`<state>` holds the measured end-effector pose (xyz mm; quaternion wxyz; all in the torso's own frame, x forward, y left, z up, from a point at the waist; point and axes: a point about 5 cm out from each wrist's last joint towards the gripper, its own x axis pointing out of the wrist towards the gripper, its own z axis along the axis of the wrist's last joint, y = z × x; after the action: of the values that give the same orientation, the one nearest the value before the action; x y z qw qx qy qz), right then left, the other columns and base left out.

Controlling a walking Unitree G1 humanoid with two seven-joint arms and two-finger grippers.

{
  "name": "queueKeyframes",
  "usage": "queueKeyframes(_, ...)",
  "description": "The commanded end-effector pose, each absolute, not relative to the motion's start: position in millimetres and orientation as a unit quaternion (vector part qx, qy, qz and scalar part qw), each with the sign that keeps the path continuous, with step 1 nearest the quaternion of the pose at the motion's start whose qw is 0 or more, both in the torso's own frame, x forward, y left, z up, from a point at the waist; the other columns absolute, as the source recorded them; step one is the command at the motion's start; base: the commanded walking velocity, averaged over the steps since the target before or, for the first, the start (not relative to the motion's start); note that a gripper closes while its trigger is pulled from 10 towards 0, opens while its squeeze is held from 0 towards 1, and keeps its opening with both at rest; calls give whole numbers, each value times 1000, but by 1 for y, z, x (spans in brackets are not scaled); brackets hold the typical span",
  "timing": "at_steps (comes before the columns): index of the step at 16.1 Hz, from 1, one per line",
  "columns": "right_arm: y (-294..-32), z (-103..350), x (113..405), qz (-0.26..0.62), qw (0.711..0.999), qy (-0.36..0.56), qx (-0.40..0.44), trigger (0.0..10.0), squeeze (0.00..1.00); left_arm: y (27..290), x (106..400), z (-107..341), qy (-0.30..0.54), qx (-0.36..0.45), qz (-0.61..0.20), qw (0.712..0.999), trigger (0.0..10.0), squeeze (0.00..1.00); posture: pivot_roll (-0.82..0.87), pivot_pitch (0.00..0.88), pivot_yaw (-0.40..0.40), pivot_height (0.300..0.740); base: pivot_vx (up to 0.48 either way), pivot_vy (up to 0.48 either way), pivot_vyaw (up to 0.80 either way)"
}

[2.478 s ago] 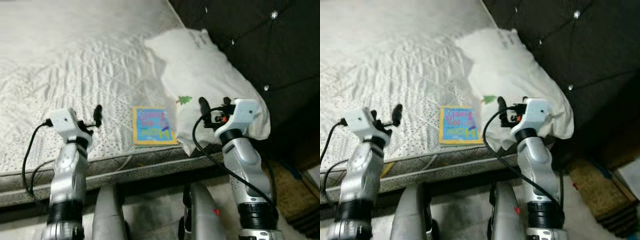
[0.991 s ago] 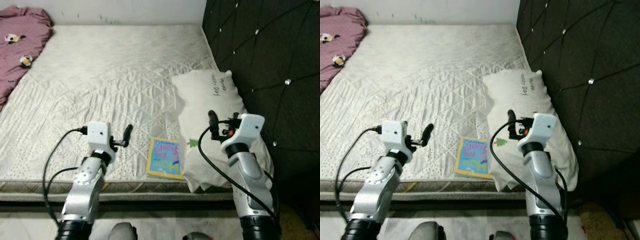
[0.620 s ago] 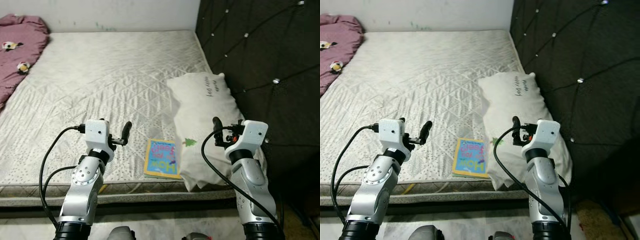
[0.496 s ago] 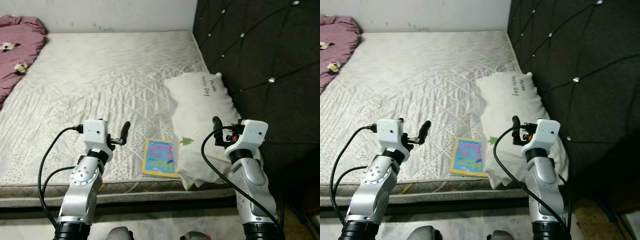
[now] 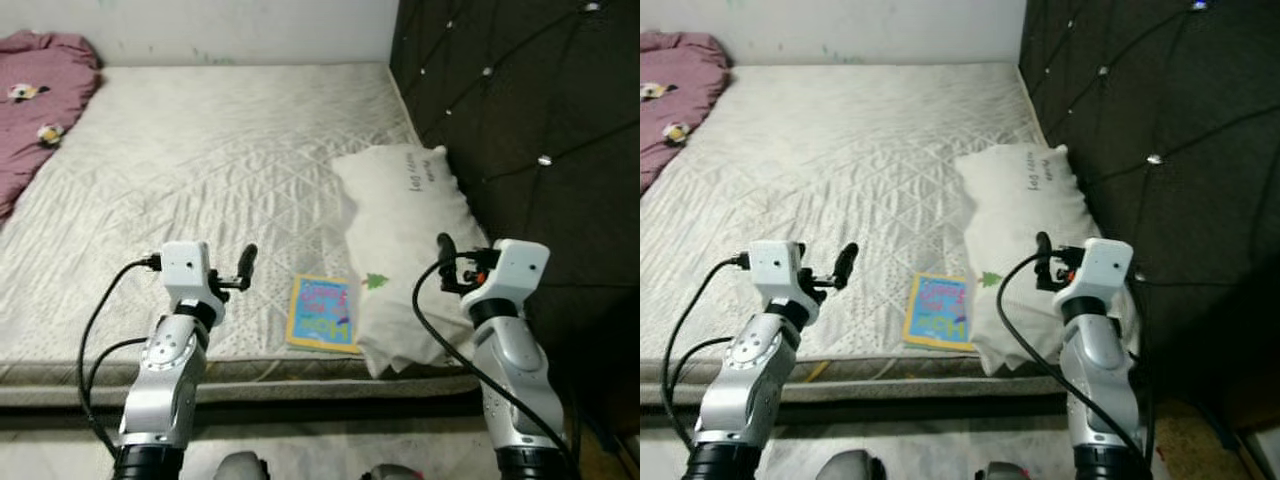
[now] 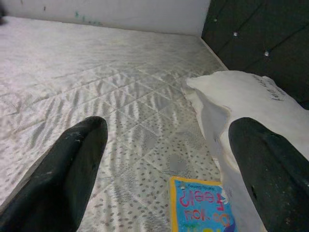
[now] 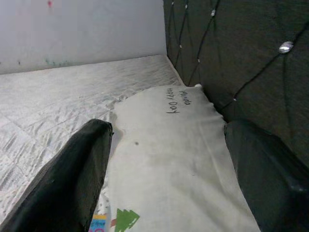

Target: Clean up the room

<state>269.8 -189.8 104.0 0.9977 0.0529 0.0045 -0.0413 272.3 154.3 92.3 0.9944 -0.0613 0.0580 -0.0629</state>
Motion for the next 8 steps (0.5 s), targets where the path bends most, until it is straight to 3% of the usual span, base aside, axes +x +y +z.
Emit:
queueKeyframes(1, -186, 106, 270, -36, 998, 4, 58, 10000, 0, 160, 273, 96, 54, -58, -57, 995, 10000, 0, -44, 28, 10, 740, 0, 480, 0)
queueKeyframes(4, -187, 106, 270, -36, 998, 6, 58, 10000, 0, 160, 274, 97, 53, -65, -57, 995, 10000, 0, -46, 29, 8, 740, 0, 480, -358)
queueKeyframes(8, -188, 107, 270, -35, 998, 6, 54, 10000, 0, 159, 275, 97, 53, -69, -56, 995, 10000, 0, -50, 32, 6, 740, 0, 480, 0)
